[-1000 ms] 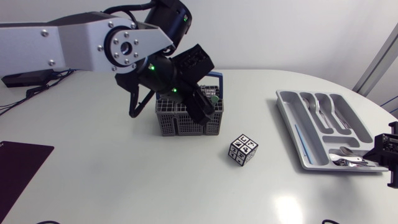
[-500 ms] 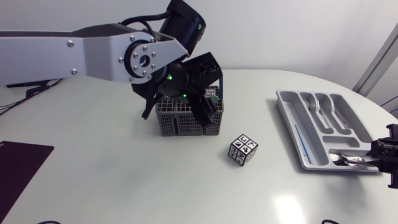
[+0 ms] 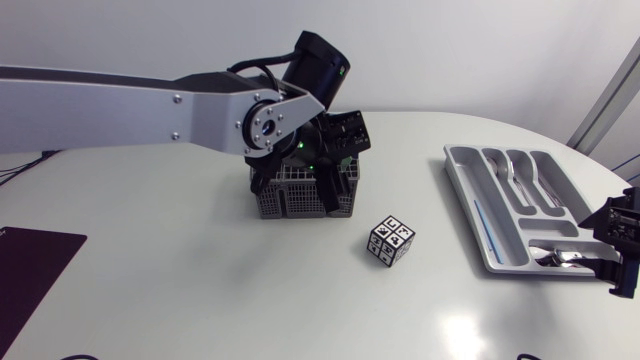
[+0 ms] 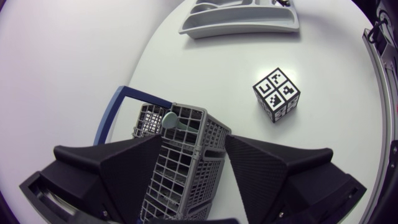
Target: Transfer all utensils from the basket to the drawer tray.
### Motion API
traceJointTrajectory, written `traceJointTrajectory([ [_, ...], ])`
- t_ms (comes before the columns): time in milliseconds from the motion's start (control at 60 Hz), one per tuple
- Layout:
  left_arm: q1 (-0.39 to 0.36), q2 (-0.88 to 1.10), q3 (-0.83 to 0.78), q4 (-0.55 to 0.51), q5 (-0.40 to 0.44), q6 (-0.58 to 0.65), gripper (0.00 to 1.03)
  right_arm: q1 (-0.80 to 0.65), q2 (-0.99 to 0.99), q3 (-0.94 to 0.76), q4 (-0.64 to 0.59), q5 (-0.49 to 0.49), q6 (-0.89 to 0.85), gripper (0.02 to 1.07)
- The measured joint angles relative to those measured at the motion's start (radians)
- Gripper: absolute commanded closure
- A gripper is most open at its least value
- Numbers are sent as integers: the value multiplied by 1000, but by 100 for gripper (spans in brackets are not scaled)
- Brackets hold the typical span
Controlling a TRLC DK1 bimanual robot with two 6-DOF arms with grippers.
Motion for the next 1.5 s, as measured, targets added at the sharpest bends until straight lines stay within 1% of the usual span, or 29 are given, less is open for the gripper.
traceJointTrajectory([
  [183,0,51,34,4,0,66,29,82,-61,-8,-77,-43,127,15],
  [333,2,102,89,5,-5,109,29,154,-127,-46,-94,-67,204,15],
  [550,17,181,186,6,-42,171,30,236,-197,-130,-96,-69,258,15],
  [633,30,214,229,0,-52,198,39,248,-205,-148,-97,-77,265,15],
  [750,49,260,299,-27,-52,224,46,249,-209,-166,-93,-87,269,15],
  [900,62,292,354,-69,-52,237,62,259,-209,-186,-74,-87,269,15],
  [967,62,295,361,-85,-52,244,63,264,-210,-191,-68,-88,273,15],
  [1200,58,306,363,-119,-40,259,79,323,-238,-196,-66,-95,338,15],
  [1300,58,313,363,-122,-40,259,80,358,-270,-196,-67,-112,381,15],
  [1367,56,319,363,-122,-40,259,83,382,-290,-196,-67,-121,418,15],
  [1450,54,322,363,-125,-40,259,84,415,-303,-196,-67,-136,472,15],
  [1500,54,323,363,-126,-40,259,90,437,-306,-196,-67,-148,507,15],
])
